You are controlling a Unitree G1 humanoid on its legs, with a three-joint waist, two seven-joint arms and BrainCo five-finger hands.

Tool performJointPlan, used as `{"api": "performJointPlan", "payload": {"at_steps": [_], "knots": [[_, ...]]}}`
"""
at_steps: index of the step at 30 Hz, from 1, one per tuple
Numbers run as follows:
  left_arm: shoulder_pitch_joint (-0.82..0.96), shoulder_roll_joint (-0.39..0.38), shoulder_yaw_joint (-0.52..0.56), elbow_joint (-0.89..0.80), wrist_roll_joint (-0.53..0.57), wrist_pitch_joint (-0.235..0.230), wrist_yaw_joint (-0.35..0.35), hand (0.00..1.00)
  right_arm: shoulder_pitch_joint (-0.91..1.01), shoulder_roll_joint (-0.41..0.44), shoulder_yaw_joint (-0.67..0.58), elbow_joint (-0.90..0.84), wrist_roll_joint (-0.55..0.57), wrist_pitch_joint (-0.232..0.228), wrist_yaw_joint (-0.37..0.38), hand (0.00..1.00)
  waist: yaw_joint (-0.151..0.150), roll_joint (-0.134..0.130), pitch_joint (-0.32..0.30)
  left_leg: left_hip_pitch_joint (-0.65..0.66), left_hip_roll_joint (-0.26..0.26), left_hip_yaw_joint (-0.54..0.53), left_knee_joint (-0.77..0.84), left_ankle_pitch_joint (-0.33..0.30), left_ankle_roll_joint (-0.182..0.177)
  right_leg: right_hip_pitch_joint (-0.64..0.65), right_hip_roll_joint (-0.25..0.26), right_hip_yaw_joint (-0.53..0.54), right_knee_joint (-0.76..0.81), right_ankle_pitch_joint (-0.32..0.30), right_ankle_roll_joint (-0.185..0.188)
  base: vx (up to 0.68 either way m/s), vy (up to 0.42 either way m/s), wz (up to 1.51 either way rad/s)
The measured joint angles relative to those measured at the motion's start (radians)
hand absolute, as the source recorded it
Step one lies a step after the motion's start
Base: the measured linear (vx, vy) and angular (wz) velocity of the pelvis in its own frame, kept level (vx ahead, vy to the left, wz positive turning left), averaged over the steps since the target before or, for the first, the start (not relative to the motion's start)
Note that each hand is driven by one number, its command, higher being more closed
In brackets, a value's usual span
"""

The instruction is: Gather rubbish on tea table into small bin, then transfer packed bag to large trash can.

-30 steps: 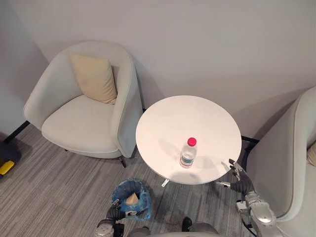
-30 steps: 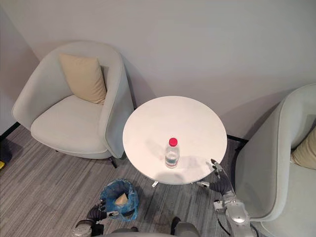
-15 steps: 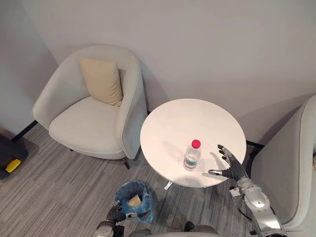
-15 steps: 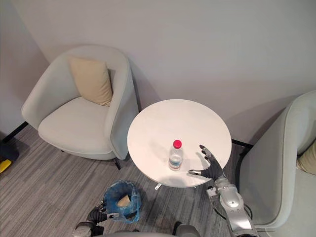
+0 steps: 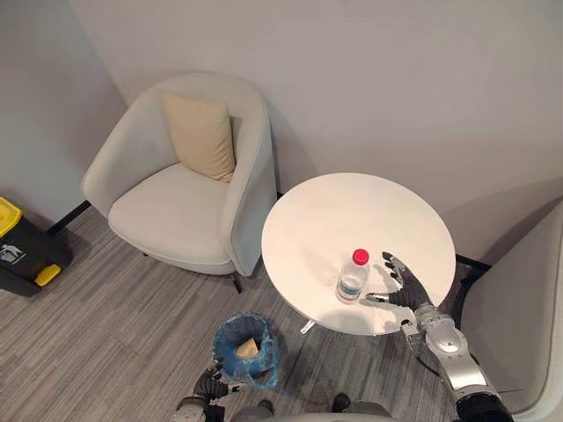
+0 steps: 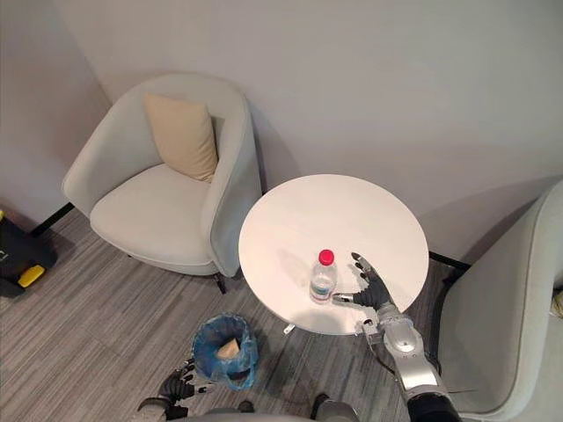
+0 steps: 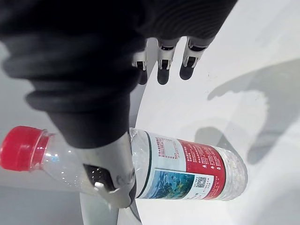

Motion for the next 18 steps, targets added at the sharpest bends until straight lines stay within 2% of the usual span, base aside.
{"api": "performJointPlan", "payload": {"at_steps": [9,18], "knots": [[-0.003,0.0,-0.033,-0.002,0.0,0.0,0.0,0.0,-0.093,0.015,0.032,0.104,0.029,0.009,-0.021,0.0,0.023,0.01,0.014,-0.032,0.0,-0.017,0.002,0.007,-0.004,-0.02,-0.001,-0.018,-0.004,0.001,-0.001,-0.01,-0.012,0.05],[-0.004,0.0,-0.043,-0.01,-0.001,0.0,0.0,0.0,-0.204,0.044,0.096,0.171,0.051,0.015,-0.039,0.0,0.038,0.014,0.066,-0.054,-0.002,-0.026,0.005,0.017,-0.007,-0.037,-0.005,-0.029,0.006,0.003,-0.005,-0.01,-0.009,0.03]]}}
